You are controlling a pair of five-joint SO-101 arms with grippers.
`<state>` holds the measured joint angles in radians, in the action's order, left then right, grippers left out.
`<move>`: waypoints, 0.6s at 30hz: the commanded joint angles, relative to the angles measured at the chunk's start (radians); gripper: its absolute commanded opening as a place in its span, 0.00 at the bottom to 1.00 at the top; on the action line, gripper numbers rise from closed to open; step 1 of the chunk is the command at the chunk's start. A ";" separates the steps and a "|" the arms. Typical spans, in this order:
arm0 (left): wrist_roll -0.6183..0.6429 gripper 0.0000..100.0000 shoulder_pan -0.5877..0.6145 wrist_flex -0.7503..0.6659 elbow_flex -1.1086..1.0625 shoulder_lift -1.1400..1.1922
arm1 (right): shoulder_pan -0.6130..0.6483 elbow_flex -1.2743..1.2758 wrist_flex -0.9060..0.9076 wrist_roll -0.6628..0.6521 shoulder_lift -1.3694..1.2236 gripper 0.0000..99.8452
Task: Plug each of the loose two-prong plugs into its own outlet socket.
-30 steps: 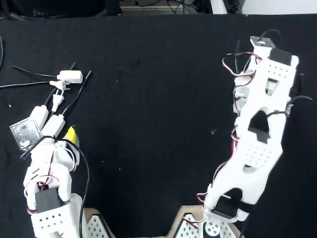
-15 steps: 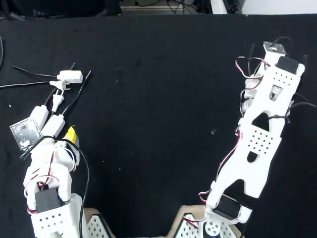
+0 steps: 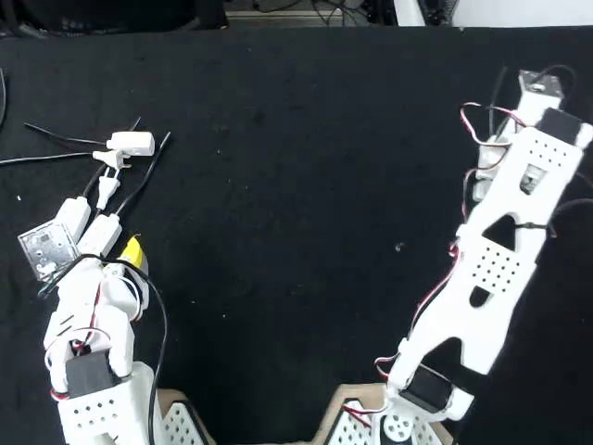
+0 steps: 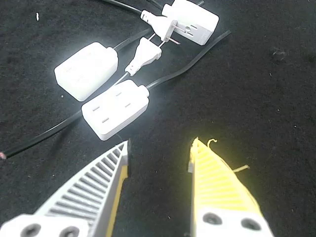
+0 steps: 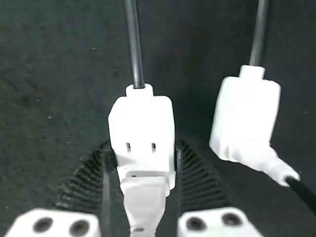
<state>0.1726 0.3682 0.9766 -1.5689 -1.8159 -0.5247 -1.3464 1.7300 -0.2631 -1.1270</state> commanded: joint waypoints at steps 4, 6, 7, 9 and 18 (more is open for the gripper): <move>0.003 0.21 -0.015 -0.008 0.036 -0.008 | -0.038 -0.025 -0.002 -0.066 0.001 0.01; 0.003 0.21 -0.015 -0.008 0.036 -0.008 | -0.038 -0.021 -0.005 -0.068 -0.019 0.01; 0.003 0.21 -0.015 -0.008 0.036 -0.008 | -0.038 -0.021 -0.009 -0.069 -0.028 0.01; 0.003 0.21 -0.015 -0.008 0.036 -0.008 | -0.038 -0.021 -0.028 -0.068 -0.044 0.01; 0.003 0.21 -0.015 -0.008 0.036 -0.008 | -0.023 -0.019 -0.032 -0.074 -0.064 0.17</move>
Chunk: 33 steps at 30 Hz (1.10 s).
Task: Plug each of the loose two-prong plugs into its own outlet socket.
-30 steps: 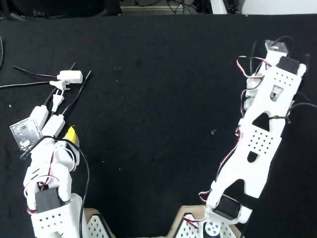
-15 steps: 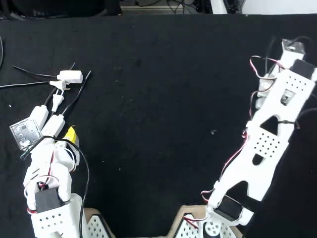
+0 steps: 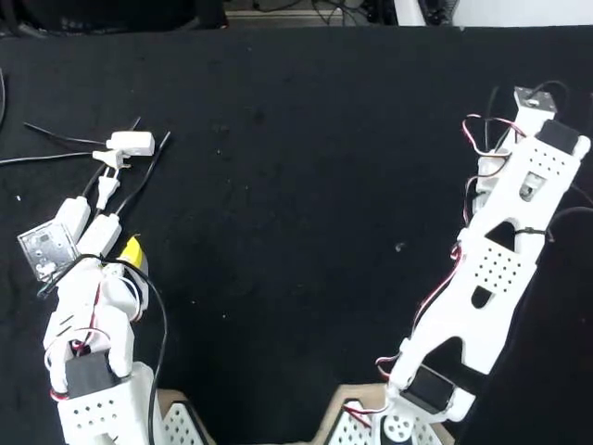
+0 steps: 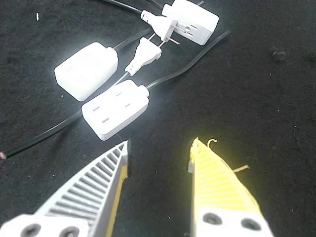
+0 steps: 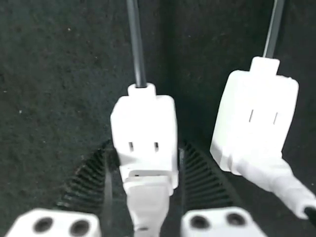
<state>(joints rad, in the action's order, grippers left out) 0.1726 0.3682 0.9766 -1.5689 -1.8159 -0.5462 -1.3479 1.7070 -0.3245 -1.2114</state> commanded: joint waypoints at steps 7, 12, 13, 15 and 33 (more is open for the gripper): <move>0.003 0.21 -0.015 -0.008 0.036 -0.008 | 0.060 -0.117 0.035 -0.003 0.024 0.21; 0.003 0.21 -0.015 -0.008 0.036 -0.008 | 0.081 -0.254 0.055 -0.003 0.024 0.21; 0.003 0.21 -0.015 -0.008 0.036 -0.008 | 0.081 -0.275 0.055 -0.003 0.024 0.21; 0.003 0.21 -0.015 -0.008 0.036 -0.008 | 0.083 -0.315 0.055 -0.003 0.024 0.21; 0.003 0.21 -0.016 -0.008 0.035 -0.008 | 0.245 -0.012 0.061 0.167 0.644 0.21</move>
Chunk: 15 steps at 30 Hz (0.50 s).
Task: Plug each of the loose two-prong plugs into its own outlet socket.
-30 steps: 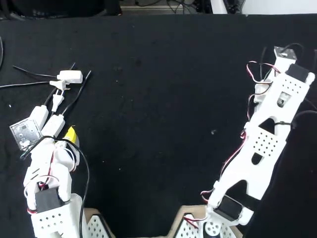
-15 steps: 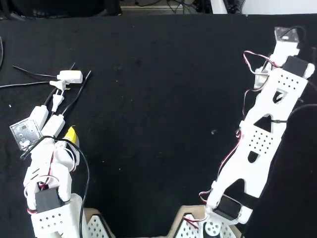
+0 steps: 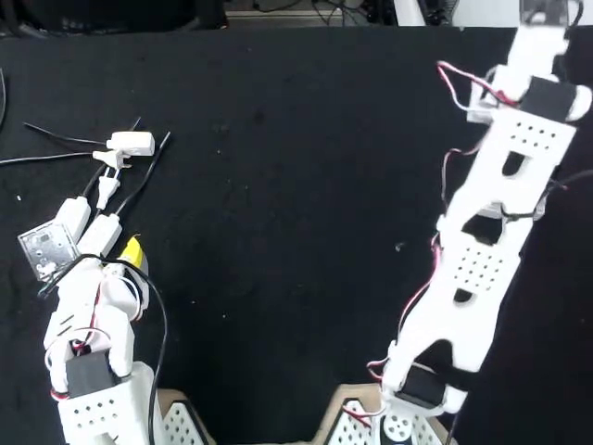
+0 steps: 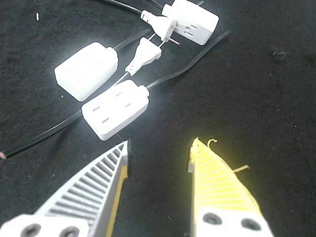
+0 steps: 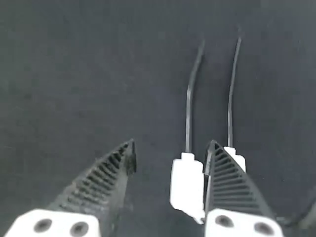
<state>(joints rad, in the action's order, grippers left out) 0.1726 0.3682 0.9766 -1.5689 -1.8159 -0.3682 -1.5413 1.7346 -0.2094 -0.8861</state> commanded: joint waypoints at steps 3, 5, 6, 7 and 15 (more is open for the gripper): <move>0.003 0.21 -0.016 -0.008 0.035 -0.008 | 0.120 0.400 0.032 0.051 0.568 0.21; 0.003 0.21 -0.016 -0.008 0.035 -0.008 | 0.155 0.550 0.029 0.051 0.716 0.21; 0.003 0.21 -0.016 -0.008 0.035 -0.008 | 0.183 0.636 0.029 0.051 0.777 0.21; 0.003 0.21 -0.016 -0.008 0.035 -0.008 | 0.210 0.719 0.029 0.051 0.840 0.21; 0.003 0.21 -0.016 -0.006 0.033 -0.008 | 0.459 1.228 0.023 0.049 1.283 0.20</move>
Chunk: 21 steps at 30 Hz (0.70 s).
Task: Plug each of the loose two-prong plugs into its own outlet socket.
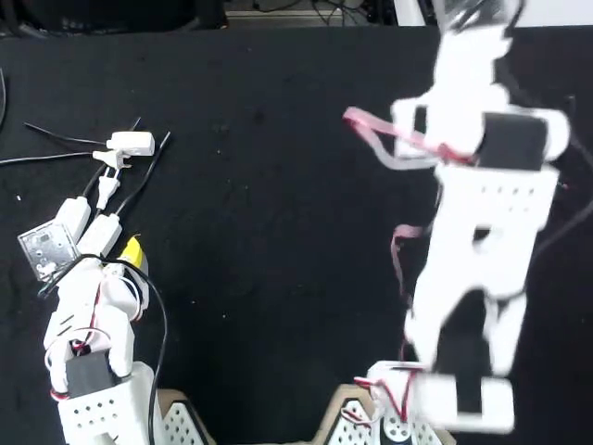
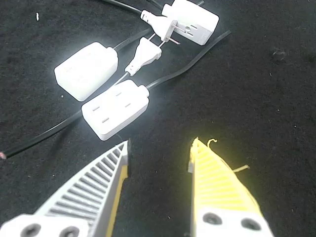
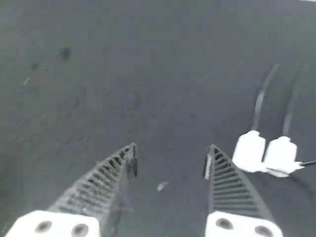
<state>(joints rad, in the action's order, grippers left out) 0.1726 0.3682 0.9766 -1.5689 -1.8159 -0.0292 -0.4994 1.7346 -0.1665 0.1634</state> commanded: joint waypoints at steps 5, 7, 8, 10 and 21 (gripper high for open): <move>0.003 0.21 -0.016 -0.002 0.033 -0.008 | 0.269 0.552 -0.094 0.014 0.407 0.18; 0.003 0.21 -0.015 -0.002 0.033 -0.008 | 0.331 0.713 -0.192 0.015 0.461 0.13; 0.003 0.21 -0.015 -0.002 0.033 -0.008 | 0.356 0.792 -0.245 0.015 0.483 0.10; 0.003 0.21 -0.015 -0.008 0.021 -0.008 | 0.404 0.952 -0.367 0.011 0.513 0.05; 0.002 0.21 -0.015 -0.021 0.016 -0.006 | 0.482 1.581 -1.045 0.034 0.519 0.16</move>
<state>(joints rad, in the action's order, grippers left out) 0.1726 0.3682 0.9751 -1.5689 -1.8159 0.4296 0.9735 0.8800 -0.1695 0.6513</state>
